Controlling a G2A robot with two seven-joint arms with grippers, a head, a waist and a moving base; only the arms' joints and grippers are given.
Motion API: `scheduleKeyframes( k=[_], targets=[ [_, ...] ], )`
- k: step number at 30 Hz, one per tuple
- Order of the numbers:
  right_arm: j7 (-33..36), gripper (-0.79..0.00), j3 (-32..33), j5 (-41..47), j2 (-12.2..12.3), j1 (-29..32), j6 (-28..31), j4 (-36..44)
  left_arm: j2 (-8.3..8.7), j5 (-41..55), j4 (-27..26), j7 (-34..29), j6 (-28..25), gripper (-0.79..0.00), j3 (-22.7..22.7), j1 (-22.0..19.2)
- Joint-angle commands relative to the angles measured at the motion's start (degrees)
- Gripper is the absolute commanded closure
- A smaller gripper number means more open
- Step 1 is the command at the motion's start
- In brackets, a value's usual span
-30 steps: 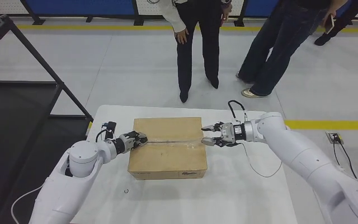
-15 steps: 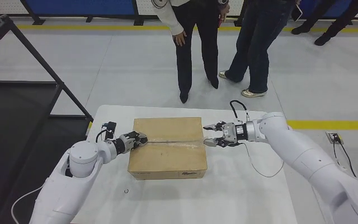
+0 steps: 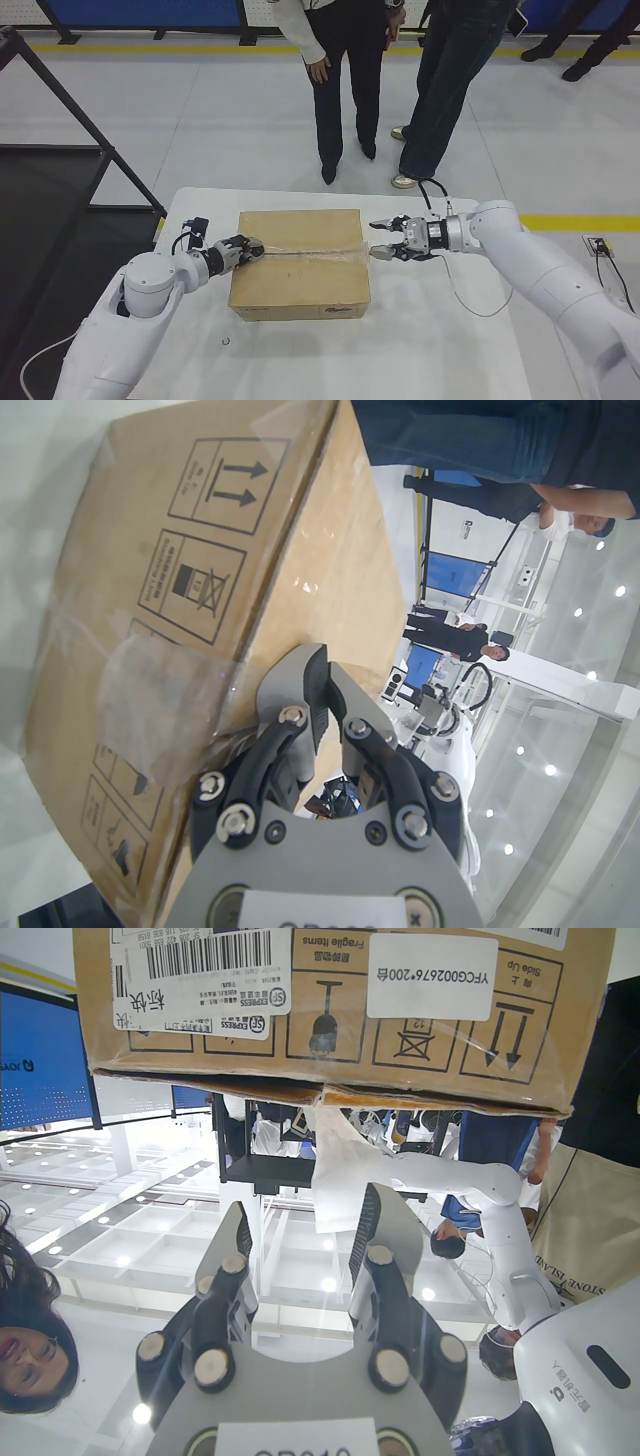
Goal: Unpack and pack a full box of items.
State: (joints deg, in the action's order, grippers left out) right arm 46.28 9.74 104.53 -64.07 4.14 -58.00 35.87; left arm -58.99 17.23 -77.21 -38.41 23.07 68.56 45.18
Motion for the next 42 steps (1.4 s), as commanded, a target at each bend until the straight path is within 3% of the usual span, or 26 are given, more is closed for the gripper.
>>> scheduleKeyframes(
  k=[1,11,14,16,18,29,36,37,38,39,42],
  targets=[
    [0.0,-0.471,0.0,0.34,0.16,0.0,0.0,-0.09,-0.01,-0.04,-0.1,-0.03,0.06,0.0,0.08,0.07],
    [0.0,-0.489,0.19,2.09,1.47,-0.58,0.0,-0.7,-0.07,-0.29,-0.52,-0.05,0.16,0.0,0.29,0.32],
    [0.22,-0.57,1.43,1.98,2.32,-1.11,0.22,0.41,-0.08,-0.03,-0.87,0.1,0.1,0.0,0.55,0.56],
    [2.12,-0.739,2.41,-0.58,3.08,-1.27,2.13,2.85,-0.08,0.3,-1.18,0.34,0.0,0.0,0.89,0.82],
    [3.38,-0.785,2.95,-3.17,3.64,-1.31,3.49,5.07,-0.08,0.45,-1.46,0.44,-0.06,0.0,1.08,1.0],
    [3.18,-0.785,3.49,-4.54,3.98,-1.13,5.15,6.34,-0.1,0.6,-1.93,0.63,-0.11,0.0,1.21,1.25],
    [-12.5,-0.785,6.22,-8.9,3.34,0.29,16.21,15.65,-0.11,0.73,-3.01,1.63,-0.96,0.0,1.46,2.57],
    [-14.19,-0.711,6.55,-9.85,3.28,0.45,17.38,17.29,-0.1,0.73,-3.27,1.66,-0.94,0.0,1.57,2.78],
    [-15.09,-0.486,6.7,-10.48,3.26,0.63,17.75,18.32,-0.09,0.73,-3.45,1.65,-0.95,0.0,1.64,2.89],
    [-16.81,-0.323,7.17,-11.58,3.26,0.84,18.46,19.75,-0.06,0.65,-3.7,1.67,-0.97,0.0,1.77,3.12],
    [-19.69,-0.046,8.17,-13.82,3.28,1.54,19.55,22.8,-0.03,0.6,-4.23,1.63,-0.95,0.0,2.01,3.52]
  ],
)
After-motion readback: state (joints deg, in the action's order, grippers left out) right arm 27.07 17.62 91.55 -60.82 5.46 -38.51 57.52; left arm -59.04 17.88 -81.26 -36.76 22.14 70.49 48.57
